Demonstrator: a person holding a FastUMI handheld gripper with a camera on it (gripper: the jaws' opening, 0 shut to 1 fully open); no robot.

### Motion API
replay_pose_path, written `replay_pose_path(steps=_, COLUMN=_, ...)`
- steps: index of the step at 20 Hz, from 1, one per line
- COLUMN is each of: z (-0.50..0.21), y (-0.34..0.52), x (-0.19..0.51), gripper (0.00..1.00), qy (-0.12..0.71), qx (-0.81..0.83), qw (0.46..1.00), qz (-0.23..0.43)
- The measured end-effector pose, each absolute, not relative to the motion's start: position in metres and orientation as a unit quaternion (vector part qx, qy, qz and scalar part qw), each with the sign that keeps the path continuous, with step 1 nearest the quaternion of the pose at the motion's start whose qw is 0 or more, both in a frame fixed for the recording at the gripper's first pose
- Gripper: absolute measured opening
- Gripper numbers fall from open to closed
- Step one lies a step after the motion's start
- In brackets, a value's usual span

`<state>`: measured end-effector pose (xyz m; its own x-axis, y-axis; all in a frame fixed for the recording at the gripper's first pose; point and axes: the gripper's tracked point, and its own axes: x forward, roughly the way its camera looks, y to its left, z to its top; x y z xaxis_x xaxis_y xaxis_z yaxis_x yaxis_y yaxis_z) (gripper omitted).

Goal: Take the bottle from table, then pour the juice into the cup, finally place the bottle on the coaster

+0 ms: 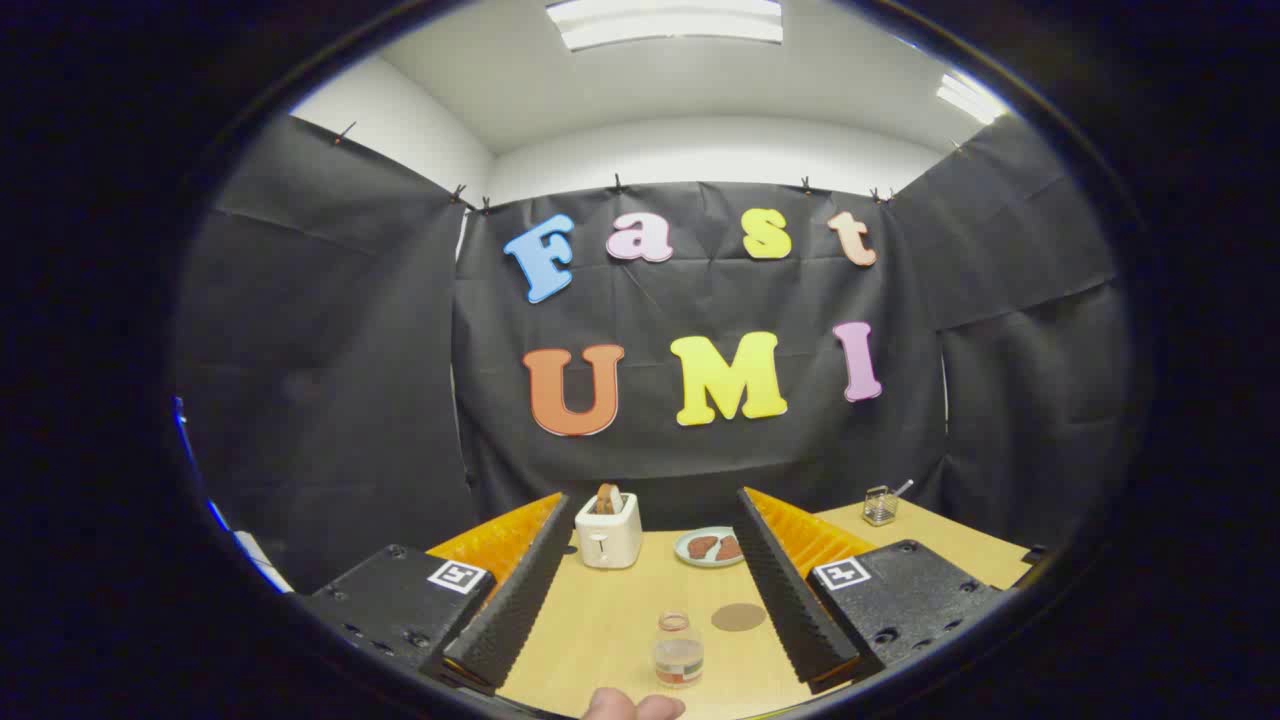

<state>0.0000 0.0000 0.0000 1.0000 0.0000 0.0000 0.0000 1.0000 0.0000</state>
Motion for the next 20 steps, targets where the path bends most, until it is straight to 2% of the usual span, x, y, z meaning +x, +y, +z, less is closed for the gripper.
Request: replay_pose_path(steps=20, z=-0.018, y=0.006, x=0.004, gripper=1.0, qy=0.023, qx=-0.013, qw=1.0, qz=0.004)
